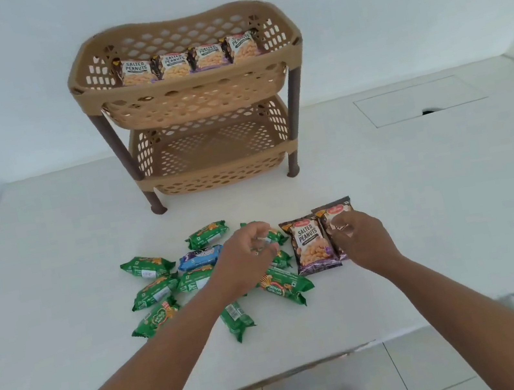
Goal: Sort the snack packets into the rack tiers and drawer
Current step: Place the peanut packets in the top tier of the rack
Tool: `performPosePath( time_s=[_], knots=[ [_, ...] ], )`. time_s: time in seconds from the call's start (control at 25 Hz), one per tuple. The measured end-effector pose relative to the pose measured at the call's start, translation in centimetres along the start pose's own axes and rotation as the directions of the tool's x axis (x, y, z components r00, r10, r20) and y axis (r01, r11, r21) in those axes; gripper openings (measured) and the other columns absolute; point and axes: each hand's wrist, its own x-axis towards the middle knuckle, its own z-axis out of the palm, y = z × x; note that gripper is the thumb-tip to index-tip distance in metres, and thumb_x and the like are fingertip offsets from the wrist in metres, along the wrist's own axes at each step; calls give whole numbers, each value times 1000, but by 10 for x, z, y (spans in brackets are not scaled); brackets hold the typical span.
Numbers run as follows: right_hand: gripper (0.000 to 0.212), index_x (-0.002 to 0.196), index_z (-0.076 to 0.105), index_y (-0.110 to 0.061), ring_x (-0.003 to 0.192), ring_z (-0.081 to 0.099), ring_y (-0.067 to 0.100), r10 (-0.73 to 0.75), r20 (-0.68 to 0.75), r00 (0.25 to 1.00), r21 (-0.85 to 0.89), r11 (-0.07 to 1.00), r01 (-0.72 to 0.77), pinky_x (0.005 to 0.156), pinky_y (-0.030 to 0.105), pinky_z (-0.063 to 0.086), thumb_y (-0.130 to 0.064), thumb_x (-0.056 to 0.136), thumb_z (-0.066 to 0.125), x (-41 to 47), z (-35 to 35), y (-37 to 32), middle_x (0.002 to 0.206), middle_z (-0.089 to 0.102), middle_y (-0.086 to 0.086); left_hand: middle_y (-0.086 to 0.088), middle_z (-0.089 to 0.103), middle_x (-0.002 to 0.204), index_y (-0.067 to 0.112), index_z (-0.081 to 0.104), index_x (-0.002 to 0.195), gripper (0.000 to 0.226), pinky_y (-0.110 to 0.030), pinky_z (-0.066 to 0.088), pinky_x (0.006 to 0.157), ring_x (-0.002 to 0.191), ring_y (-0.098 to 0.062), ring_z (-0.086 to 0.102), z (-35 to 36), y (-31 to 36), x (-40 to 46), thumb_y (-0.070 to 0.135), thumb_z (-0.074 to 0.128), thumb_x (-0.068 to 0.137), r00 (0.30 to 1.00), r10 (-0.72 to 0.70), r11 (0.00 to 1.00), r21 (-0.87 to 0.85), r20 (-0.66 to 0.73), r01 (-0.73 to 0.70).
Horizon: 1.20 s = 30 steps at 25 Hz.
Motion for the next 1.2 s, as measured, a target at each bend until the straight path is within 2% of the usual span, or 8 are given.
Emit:
performPosePath(
  time_s=[0.32,0.52,0.6,0.72,0.8,0.88,1.04,1.2],
  knots=[
    [42,135,60,-17,121,59,25,-20,107,994,55,998,15,104,41,47,-22,94,67,-10,-43,62,137,58,5,-4,39,159,15,37,154,68,-34,39,103,141,-24,41,107,54,19,32,67,95,943,-327,929,-163,62,333],
    [27,120,58,-21,87,58,5,9,191,982,166,985,-41,67,21,40,-20,93,61,-2,-41,63,98,59,-21,-8,35,161,12,27,158,70,-32,35,97,140,-27,40,133,58,32,19,60,97,902,-431,890,-149,36,431],
    [23,114,57,-24,94,62,17,10,228,974,208,976,-59,72,28,46,-22,92,58,3,-34,63,103,66,-12,-4,48,150,12,32,156,67,-31,41,97,131,-24,49,141,55,37,17,60,96,895,-444,883,-152,31,443],
    [23,113,56,-23,99,62,22,68,197,978,212,971,-111,83,40,51,-31,92,59,9,-30,68,107,67,-4,18,60,100,16,50,138,44,-15,44,64,86,1,55,147,49,41,11,58,95,893,-450,877,-196,-15,439],
    [29,107,54,-19,95,61,24,142,174,975,171,970,-172,83,44,53,-41,91,61,13,-31,75,101,65,0,16,58,93,23,56,120,28,-11,44,52,75,3,51,149,45,43,8,57,95,888,-456,877,-198,-54,438],
    [38,107,54,-15,92,61,25,201,200,959,173,956,-236,82,44,52,-47,90,66,18,-34,83,99,64,3,15,53,92,30,44,109,31,-8,41,45,72,3,47,149,48,45,9,61,95,881,-470,873,-176,-54,455],
    [36,107,64,-11,77,56,22,214,287,934,268,918,-293,66,33,44,-40,90,73,21,-35,92,89,65,5,14,43,86,26,32,107,44,-19,37,54,72,1,43,156,49,51,15,71,91,865,-500,861,-135,-50,490],
    [25,104,65,-12,73,57,19,199,291,936,326,899,-293,61,30,45,-32,91,74,20,-35,93,93,69,8,-6,65,103,14,51,104,39,-39,59,72,90,-20,66,160,49,57,13,82,80,868,-486,874,-51,-101,484]
  ],
)
